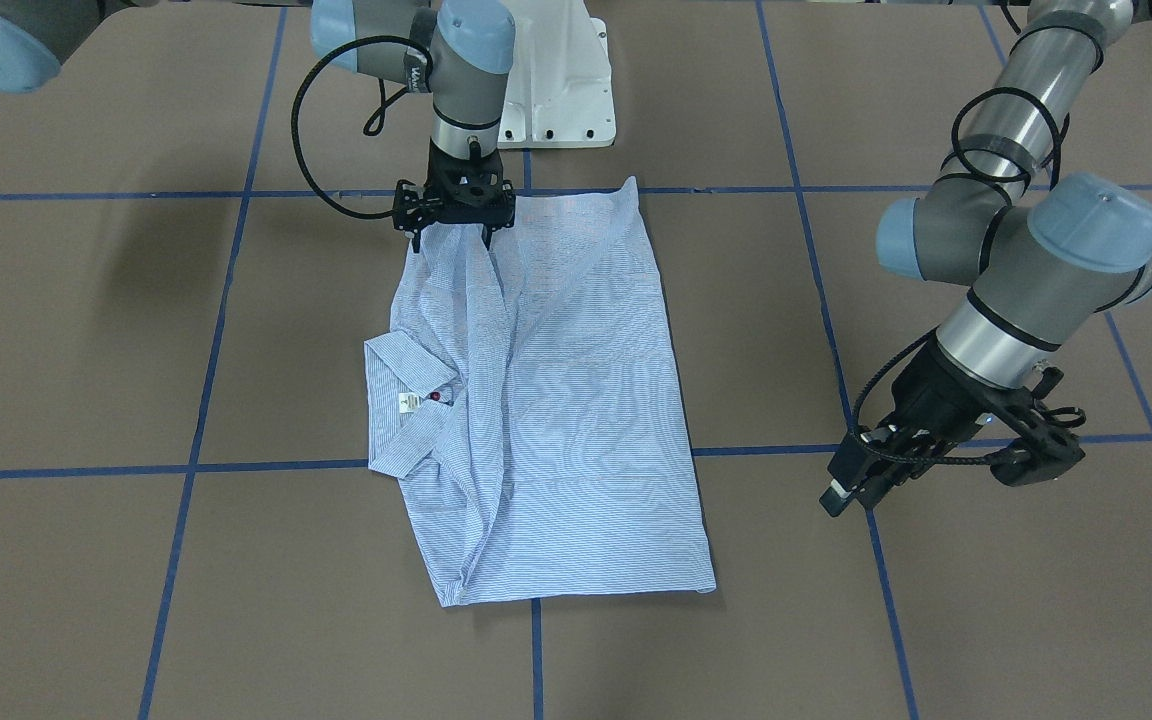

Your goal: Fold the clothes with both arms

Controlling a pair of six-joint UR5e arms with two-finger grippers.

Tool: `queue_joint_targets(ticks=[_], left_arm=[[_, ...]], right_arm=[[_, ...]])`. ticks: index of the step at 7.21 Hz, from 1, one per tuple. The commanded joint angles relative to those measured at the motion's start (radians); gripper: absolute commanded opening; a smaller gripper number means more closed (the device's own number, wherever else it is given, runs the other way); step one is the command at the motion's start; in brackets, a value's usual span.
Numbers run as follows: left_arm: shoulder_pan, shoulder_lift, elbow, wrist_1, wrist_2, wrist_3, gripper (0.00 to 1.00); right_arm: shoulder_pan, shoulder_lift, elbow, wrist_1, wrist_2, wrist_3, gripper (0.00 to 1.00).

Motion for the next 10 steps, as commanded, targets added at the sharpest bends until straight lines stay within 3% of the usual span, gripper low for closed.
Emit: queue_joint_targets(ticks=[1, 2, 3, 5, 6, 8, 10], left_arm=[[0.000, 0.003, 0.000, -0.002, 0.000, 0.000, 0.57], [0.000, 0.003, 0.000, -0.002, 0.000, 0.000, 0.57], [0.000, 0.003, -0.001, -0.002, 0.000, 0.000, 0.57], [0.000, 0.003, -0.001, -0.002, 0.000, 0.000, 0.58], [0.000, 0.004, -0.003, -0.002, 0.000, 0.000, 0.58], [-0.008, 0.009, -0.015, -0.003, -0.005, 0.005, 0.57], [-0.095, 0.099, -0.050, -0.002, -0.081, 0.185, 0.57]], right_arm=[[0.029, -0.101, 0.078, -0.006, -0.001, -0.031, 1.00], [0.032, -0.239, 0.224, -0.007, 0.000, -0.079, 1.00], [0.034, -0.330, 0.289, -0.007, -0.003, -0.093, 1.00], [0.035, -0.315, 0.301, -0.012, -0.001, -0.088, 1.00], [0.067, -0.252, 0.276, -0.013, 0.000, -0.091, 1.00], [0.127, -0.039, 0.110, -0.004, -0.004, -0.098, 1.00], [0.146, 0.102, -0.062, 0.001, -0.015, -0.098, 1.00]])
